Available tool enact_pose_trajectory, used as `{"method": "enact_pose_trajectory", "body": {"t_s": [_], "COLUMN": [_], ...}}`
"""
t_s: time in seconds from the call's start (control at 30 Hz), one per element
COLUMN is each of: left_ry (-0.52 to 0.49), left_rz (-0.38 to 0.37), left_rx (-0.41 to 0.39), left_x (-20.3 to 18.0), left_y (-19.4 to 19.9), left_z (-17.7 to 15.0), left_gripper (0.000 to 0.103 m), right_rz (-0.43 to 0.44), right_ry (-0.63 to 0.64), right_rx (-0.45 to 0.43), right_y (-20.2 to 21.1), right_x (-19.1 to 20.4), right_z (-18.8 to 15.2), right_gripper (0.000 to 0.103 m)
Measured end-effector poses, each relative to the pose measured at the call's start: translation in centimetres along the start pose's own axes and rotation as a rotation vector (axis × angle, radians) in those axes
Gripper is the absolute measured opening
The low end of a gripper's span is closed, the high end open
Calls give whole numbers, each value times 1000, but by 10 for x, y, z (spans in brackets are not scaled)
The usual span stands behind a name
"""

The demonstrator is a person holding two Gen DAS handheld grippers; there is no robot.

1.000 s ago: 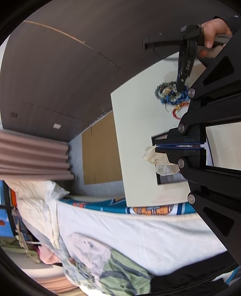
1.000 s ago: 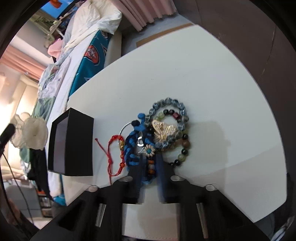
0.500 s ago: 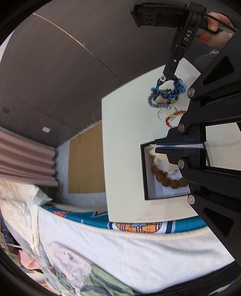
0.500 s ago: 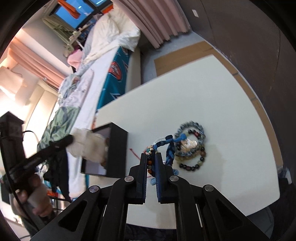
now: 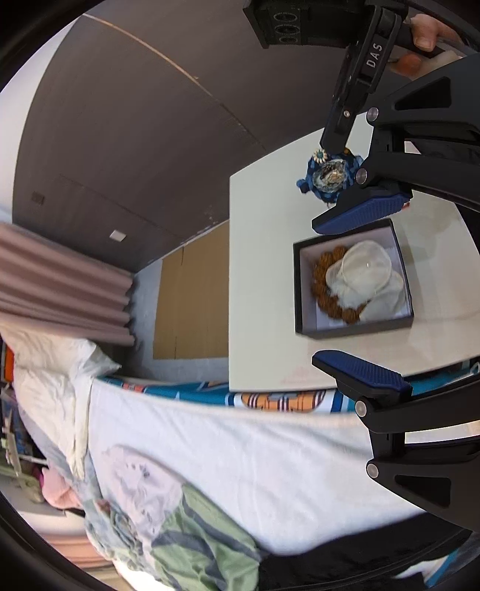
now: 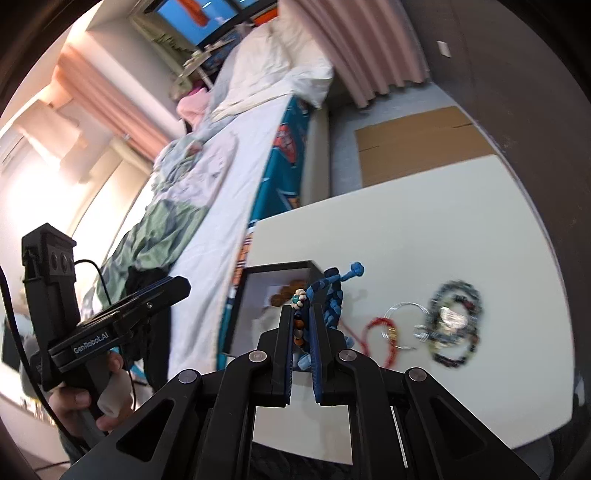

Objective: Organize jewelry
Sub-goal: 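Lower the blue beaded bracelet into the box and open the right gripper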

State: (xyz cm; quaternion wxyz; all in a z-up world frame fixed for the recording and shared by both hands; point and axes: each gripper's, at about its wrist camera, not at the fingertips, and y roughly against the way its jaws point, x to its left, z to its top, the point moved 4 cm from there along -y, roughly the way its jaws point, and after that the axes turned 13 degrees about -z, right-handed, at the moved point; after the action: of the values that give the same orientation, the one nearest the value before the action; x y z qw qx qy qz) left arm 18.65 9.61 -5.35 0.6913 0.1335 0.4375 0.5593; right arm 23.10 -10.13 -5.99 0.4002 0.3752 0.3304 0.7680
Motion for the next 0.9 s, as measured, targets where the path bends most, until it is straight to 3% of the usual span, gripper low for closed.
{"method": "enact_pose_trajectory", "body": {"t_s": [0.23,0.3,0.37,0.4,0.5,0.6,0.8,0.9], "left_ry": [31,51,68,69,59,54,10,-17], "left_rz": [48,53,52,50,48,29,-7,-25], "left_rx": [-38,-47,-49,-49,-37,-20,13,35], "left_x": [21,27,30,30,27,21,-4,-20], "left_y": [28,33,35,34,28,17,-5,-18], "left_z": [0,1,0,0,-1,-1,0,-1], "left_gripper": [66,66,66,66,66,66,66,66], "right_rz": [106,101,18,-7,26,4,-32,-55], "right_ry": [72,72,49,24,-24,-35,-80,-104], "right_rx": [14,19,65,76,83,78,44,37], "right_y": [-13,-21,-40,-43,-42,-35,-13,-5], "right_x": [50,56,47,39,21,4,-32,-49], "right_z": [8,11,11,9,2,-2,-6,-8], "right_gripper": [10,10,35,53,54,54,70,72]}}
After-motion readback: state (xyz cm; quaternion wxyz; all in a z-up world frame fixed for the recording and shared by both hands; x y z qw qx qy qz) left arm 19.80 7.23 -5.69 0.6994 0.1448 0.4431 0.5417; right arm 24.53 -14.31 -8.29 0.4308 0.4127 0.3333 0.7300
